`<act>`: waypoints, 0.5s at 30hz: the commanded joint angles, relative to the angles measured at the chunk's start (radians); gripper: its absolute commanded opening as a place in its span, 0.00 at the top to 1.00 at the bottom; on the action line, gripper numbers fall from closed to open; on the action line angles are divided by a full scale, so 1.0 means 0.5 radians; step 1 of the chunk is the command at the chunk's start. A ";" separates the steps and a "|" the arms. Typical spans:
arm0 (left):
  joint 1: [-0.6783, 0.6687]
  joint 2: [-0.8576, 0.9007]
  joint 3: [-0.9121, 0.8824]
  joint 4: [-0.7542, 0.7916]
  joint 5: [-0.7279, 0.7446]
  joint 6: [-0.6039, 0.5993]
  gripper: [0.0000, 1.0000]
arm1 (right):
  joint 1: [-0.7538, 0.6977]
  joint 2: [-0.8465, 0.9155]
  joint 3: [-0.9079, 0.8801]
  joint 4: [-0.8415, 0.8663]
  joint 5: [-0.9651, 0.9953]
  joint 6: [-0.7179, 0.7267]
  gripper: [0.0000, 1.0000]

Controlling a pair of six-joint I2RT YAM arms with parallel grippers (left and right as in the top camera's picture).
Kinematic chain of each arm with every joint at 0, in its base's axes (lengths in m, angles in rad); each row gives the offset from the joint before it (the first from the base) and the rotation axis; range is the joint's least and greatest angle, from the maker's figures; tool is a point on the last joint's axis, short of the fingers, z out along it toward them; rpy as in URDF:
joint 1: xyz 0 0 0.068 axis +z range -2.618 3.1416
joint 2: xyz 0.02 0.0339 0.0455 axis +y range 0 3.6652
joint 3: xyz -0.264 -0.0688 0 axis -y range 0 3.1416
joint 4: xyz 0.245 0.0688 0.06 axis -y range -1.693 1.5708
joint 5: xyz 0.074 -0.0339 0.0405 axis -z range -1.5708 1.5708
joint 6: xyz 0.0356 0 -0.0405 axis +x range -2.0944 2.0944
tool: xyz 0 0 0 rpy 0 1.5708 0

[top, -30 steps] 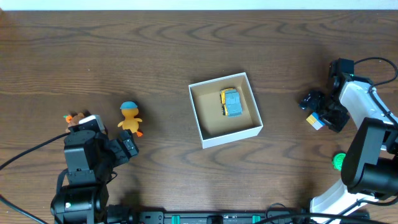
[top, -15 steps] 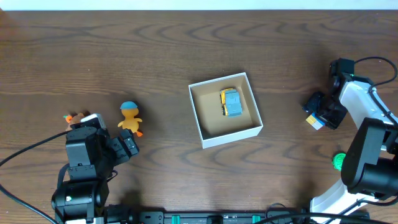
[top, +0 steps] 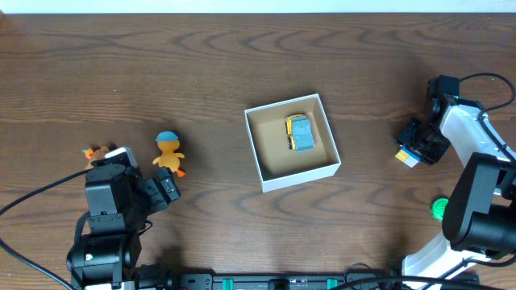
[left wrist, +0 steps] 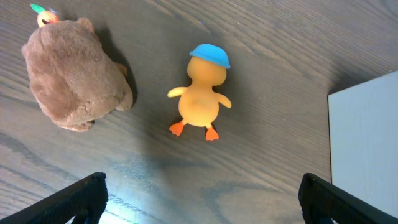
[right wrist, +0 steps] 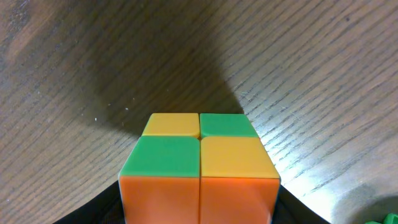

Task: Pack container
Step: 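Move the right gripper back and grasp the multicolour puzzle cube, then carry the cube into the box beside the truck and release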

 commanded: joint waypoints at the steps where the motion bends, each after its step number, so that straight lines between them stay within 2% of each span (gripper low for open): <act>1: 0.009 0.008 0.047 0.001 0.019 -0.010 0.02 | 0.005 0.010 -0.005 -0.005 0.001 -0.082 0.53; 3: 0.009 0.008 0.047 0.001 0.019 -0.010 0.02 | 0.007 0.009 -0.003 -0.011 0.001 -0.101 0.59; 7: 0.009 0.008 0.047 0.002 0.019 -0.010 0.02 | 0.033 -0.037 0.011 -0.028 0.002 -0.185 0.85; 13: 0.009 0.008 0.047 0.002 0.019 -0.011 0.02 | 0.198 -0.320 0.132 -0.102 0.002 -0.379 0.99; 15: 0.009 0.008 0.047 0.001 0.019 -0.011 0.02 | 0.294 -0.436 0.193 -0.129 -0.002 -0.462 0.99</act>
